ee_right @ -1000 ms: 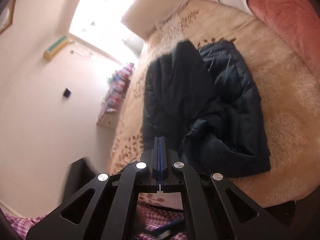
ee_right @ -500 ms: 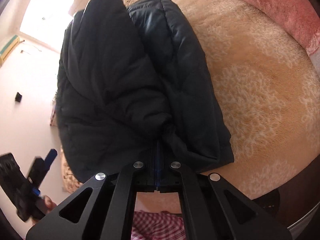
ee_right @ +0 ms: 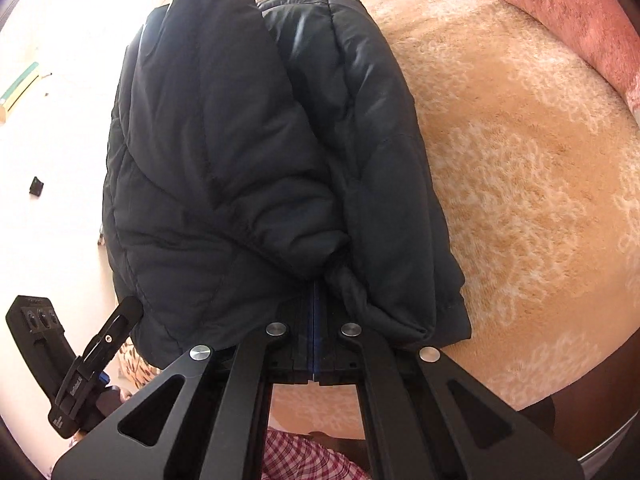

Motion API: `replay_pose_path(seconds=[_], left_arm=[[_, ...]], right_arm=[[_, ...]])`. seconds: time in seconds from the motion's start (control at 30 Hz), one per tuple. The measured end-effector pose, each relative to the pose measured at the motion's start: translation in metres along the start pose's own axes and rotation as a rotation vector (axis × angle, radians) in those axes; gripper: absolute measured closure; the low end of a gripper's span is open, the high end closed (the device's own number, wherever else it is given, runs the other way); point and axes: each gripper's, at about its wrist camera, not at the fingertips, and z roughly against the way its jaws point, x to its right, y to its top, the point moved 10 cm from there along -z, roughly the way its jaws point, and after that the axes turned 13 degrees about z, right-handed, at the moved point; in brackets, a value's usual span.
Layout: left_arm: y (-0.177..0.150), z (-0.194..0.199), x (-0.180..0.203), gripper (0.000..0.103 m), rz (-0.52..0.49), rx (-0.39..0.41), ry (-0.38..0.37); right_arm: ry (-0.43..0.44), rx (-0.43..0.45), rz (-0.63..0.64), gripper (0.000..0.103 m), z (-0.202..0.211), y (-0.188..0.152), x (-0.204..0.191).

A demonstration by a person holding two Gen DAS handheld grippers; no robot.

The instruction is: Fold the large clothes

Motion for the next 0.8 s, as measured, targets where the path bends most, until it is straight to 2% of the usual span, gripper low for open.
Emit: replay_pose_path(seconds=[0.2,0.43,0.63,0.8], left_arm=[[-0.003,0.002,0.002,0.011,-0.027,0.023,0.045],[-0.003,0.008,0.006,0.011,-0.063,0.049,0.101],[-0.005,0.009,0.007,0.011,-0.062,0.051,0.116],[-0.004,0.007,0.009,0.011,-0.072,0.043,0.122]], right_arm=[[-0.001,0.022,-0.011,0.103,-0.007,0.001,-0.002],[-0.05,0.02,0.008,0.103,-0.006,-0.004,-0.005],[-0.061,0.009,0.02,0.103,-0.006,-0.007,-0.008],[-0.035,0.009,-0.002,0.103,-0.008,-0.007,-0.007]])
